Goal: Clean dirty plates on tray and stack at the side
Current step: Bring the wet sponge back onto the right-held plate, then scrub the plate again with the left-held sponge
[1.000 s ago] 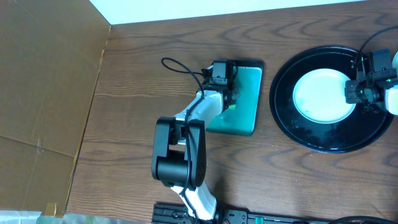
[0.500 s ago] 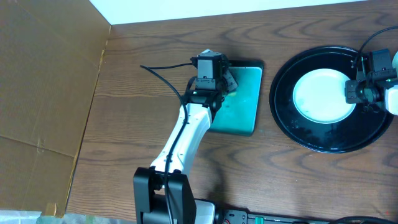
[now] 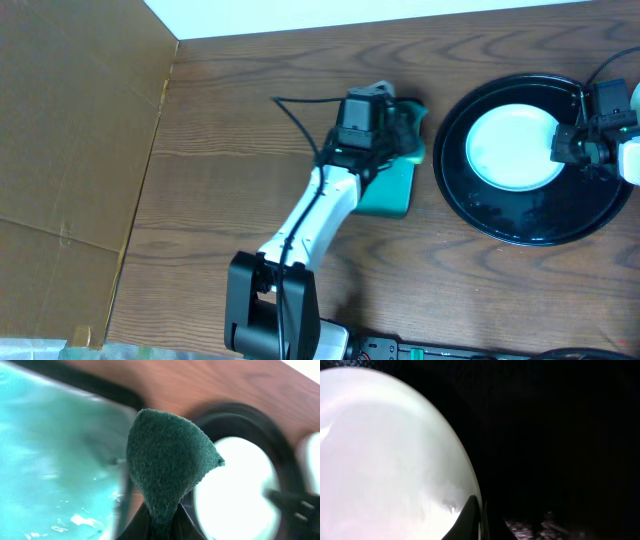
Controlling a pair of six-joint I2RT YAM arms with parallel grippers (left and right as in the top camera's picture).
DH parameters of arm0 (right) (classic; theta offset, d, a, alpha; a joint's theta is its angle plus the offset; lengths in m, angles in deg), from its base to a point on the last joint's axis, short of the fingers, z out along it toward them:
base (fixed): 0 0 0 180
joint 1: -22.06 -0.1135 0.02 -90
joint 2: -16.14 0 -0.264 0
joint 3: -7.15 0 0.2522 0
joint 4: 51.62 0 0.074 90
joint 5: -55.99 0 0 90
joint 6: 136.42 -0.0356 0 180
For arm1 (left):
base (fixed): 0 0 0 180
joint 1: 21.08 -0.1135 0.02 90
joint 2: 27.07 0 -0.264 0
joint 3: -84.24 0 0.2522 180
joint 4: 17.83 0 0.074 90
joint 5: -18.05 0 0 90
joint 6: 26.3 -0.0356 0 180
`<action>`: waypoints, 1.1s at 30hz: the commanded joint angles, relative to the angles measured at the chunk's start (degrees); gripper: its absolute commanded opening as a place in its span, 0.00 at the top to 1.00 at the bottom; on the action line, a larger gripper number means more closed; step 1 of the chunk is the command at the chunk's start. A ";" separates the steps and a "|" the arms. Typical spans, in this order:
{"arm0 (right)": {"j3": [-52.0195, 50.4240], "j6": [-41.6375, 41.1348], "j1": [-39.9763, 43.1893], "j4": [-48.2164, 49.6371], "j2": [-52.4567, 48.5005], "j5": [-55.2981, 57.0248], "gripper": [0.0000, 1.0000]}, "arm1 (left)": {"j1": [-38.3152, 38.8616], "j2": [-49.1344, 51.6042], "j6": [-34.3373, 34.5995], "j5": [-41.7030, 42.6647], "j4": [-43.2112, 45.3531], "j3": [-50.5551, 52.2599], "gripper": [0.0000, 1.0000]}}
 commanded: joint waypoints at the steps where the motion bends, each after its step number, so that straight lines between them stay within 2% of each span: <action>1: 0.13 -7.26 -1.09 0.24 -1.90 -2.40 0.99 | 3.48 -0.31 1.29 2.23 1.31 -0.44 0.93; 8: 0.13 -7.69 -2.91 0.90 -1.90 -2.34 0.99 | 10.38 3.63 11.63 -3.85 6.47 -0.44 0.93; 19: 0.13 -7.67 -3.13 1.25 -1.90 -2.36 0.99 | 18.43 19.15 19.54 -4.26 31.39 -0.44 0.93; 22: 0.13 -7.67 -3.13 1.14 -1.90 -2.36 0.99 | 18.38 22.64 19.69 -5.51 36.02 -0.44 0.93; 26: 0.13 -7.65 -3.13 1.07 -1.90 -2.36 0.99 | 18.25 25.46 18.64 -14.19 33.64 -0.44 0.93; 30: 0.13 -7.65 -3.13 1.09 -1.90 -2.34 0.99 | 18.18 25.90 12.09 -25.53 27.67 -0.44 0.93; 33: 0.13 -7.65 -3.13 1.09 -1.90 -2.34 0.99 | 17.86 25.90 7.19 -30.99 26.03 -0.44 0.93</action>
